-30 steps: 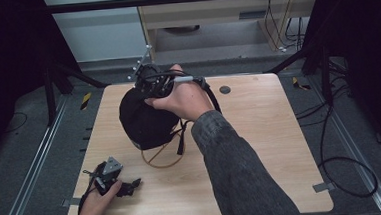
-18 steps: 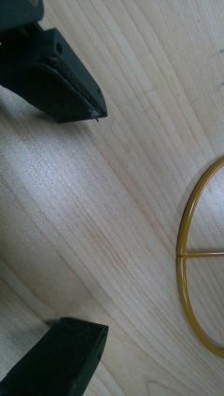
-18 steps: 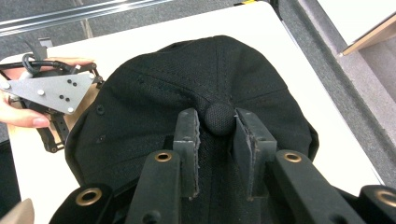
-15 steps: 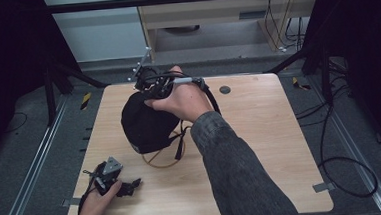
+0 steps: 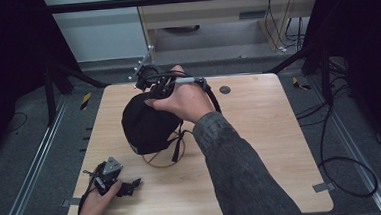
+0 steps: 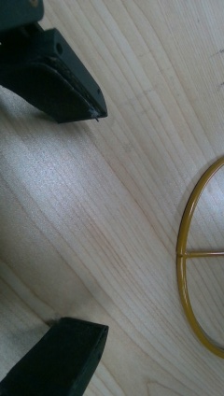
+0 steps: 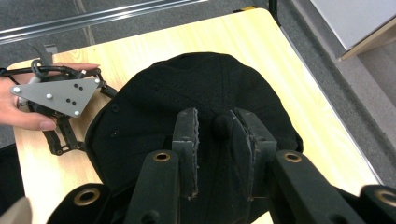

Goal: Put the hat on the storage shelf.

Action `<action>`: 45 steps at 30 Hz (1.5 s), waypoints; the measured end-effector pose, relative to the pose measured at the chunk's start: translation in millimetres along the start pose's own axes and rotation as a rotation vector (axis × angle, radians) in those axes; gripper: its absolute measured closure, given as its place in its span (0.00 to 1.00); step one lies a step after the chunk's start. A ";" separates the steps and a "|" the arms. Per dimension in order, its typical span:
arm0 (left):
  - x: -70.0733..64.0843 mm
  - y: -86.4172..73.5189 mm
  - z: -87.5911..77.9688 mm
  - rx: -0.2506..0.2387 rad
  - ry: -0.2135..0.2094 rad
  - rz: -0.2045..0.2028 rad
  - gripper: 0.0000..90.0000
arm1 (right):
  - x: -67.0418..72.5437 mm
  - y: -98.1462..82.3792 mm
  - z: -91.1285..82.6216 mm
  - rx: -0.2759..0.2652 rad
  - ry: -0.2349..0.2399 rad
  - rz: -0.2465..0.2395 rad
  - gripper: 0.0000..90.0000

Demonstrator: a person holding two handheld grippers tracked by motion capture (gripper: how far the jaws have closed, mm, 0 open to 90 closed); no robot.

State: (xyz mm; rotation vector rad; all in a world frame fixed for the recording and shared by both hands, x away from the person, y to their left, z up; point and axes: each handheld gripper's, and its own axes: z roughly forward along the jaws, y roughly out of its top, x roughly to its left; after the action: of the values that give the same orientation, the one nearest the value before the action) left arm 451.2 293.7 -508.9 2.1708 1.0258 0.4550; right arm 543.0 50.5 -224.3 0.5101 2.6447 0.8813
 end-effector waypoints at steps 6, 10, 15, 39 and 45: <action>-0.3 0.0 0.2 -0.003 0.000 -0.004 0.00 | 1.2 -3.8 -6.6 -0.016 0.000 -0.006 0.79; -0.3 0.0 0.2 -0.004 0.000 -0.004 0.00 | 1.5 -8.2 -9.7 -0.022 -0.002 0.001 0.79; -0.3 -0.1 0.2 -0.004 0.000 -0.004 0.00 | -0.1 -11.5 -11.6 -0.040 -0.002 0.010 0.79; -0.3 -0.1 0.2 -0.003 0.000 -0.004 0.00 | 0.8 -40.5 -36.2 -0.089 -0.051 0.051 0.53; -0.3 0.0 0.2 -0.003 0.000 -0.004 0.00 | 3.2 -52.0 -42.8 -0.098 -0.080 0.065 0.42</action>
State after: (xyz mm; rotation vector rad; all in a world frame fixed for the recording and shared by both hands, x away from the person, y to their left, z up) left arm 451.1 293.5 -509.0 2.1657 1.0285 0.4548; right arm 511.2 -9.0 -224.5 0.5965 2.5118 0.9838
